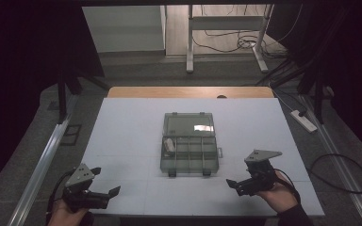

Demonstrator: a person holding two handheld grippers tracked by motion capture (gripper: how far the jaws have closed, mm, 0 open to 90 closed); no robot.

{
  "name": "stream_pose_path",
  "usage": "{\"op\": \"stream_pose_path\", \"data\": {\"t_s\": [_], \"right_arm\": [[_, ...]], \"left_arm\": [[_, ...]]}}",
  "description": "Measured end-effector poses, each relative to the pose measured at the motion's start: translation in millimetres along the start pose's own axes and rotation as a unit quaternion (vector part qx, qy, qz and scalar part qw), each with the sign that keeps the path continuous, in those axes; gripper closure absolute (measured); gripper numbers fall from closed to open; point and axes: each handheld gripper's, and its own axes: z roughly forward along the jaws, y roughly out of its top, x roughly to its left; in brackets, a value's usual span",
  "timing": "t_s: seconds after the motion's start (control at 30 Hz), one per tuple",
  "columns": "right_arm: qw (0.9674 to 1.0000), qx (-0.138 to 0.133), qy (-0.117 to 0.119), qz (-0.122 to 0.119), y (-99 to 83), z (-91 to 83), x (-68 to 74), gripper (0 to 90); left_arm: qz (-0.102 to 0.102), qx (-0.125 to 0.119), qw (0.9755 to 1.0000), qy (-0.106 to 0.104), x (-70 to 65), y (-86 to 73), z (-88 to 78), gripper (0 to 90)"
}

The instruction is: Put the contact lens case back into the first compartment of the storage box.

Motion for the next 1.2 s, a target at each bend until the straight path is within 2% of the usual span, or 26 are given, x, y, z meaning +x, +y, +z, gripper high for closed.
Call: {"op": "stream_pose_path", "data": {"t_s": [0.27,0.5,0.77,1.1,1.2], "right_arm": [[0.9999,-0.002,-0.011,0.0,-10.1,-8.0,-4.2,0.0],[0.9997,-0.006,-0.02,0.012,-18.1,-15.4,-9.5,0.0],[0.999,-0.011,-0.032,0.029,-29.0,-25.4,-14.3,0.0],[0.9966,-0.025,-0.048,0.063,-39.5,-38.2,-18.2,0.0],[0.9962,-0.028,-0.051,0.065,-41.1,-41.1,-18.5,0.0]], "left_arm": [[0.0,0.001,1.0,0.001,-0.1,0.2,0.2,3.4],[-0.001,0.002,1.0,0.002,0.1,0.2,0.3,3.4],[-0.001,0.003,1.0,0.002,-0.1,0.3,0.5,3.4],[0.0,0.005,1.0,0.006,-0.9,0.5,1.1,3.5],[0.001,0.006,1.0,0.006,-1.0,0.5,1.1,3.5]]}}
